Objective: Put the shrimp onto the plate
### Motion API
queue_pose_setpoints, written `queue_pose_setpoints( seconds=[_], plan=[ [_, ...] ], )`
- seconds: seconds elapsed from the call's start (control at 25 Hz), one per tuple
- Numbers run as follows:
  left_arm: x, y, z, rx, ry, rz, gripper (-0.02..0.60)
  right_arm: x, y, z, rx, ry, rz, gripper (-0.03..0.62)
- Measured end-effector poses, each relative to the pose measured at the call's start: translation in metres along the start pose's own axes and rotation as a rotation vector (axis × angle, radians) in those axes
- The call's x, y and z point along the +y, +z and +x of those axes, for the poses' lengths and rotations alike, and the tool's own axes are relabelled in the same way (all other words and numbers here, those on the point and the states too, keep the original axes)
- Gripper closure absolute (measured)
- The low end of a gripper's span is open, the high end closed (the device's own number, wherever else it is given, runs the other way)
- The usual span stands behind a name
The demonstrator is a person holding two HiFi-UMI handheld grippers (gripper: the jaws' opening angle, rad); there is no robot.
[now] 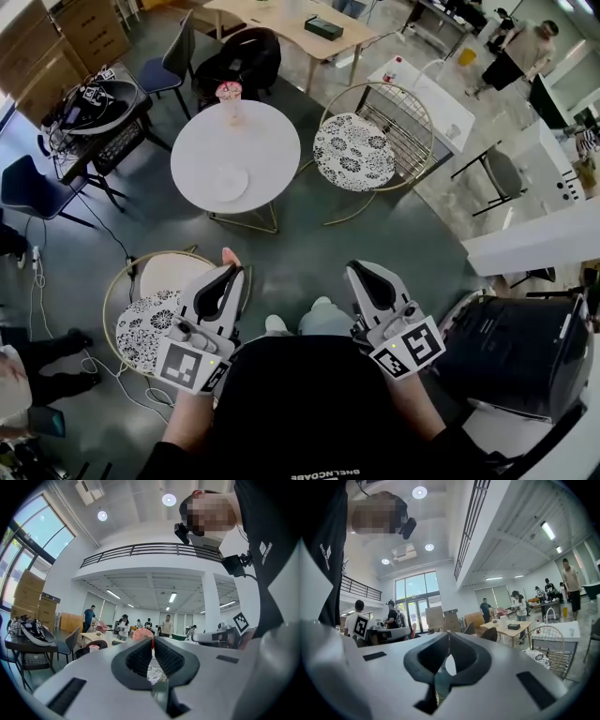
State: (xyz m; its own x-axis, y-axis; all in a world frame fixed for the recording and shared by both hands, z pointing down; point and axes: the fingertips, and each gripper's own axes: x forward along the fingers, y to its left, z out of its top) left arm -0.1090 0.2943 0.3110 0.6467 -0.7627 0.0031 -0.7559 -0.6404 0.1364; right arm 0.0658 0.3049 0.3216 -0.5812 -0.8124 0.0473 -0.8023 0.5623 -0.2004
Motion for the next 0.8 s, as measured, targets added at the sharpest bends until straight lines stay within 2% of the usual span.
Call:
queue_pose_setpoints(
  seconds=[0.36,0.8],
  plan=[
    [0.023,-0.01,0.01,0.005,0.023,-0.029,0.561,-0.009,-0.009,0.027,0.007,0.021,-0.006,0.572],
    [0.052,-0.014,0.067,0.008,0.085,-0.035,0.561,-0.064,-0.005,0.079,0.025,0.068,0.029,0.572]
  ],
)
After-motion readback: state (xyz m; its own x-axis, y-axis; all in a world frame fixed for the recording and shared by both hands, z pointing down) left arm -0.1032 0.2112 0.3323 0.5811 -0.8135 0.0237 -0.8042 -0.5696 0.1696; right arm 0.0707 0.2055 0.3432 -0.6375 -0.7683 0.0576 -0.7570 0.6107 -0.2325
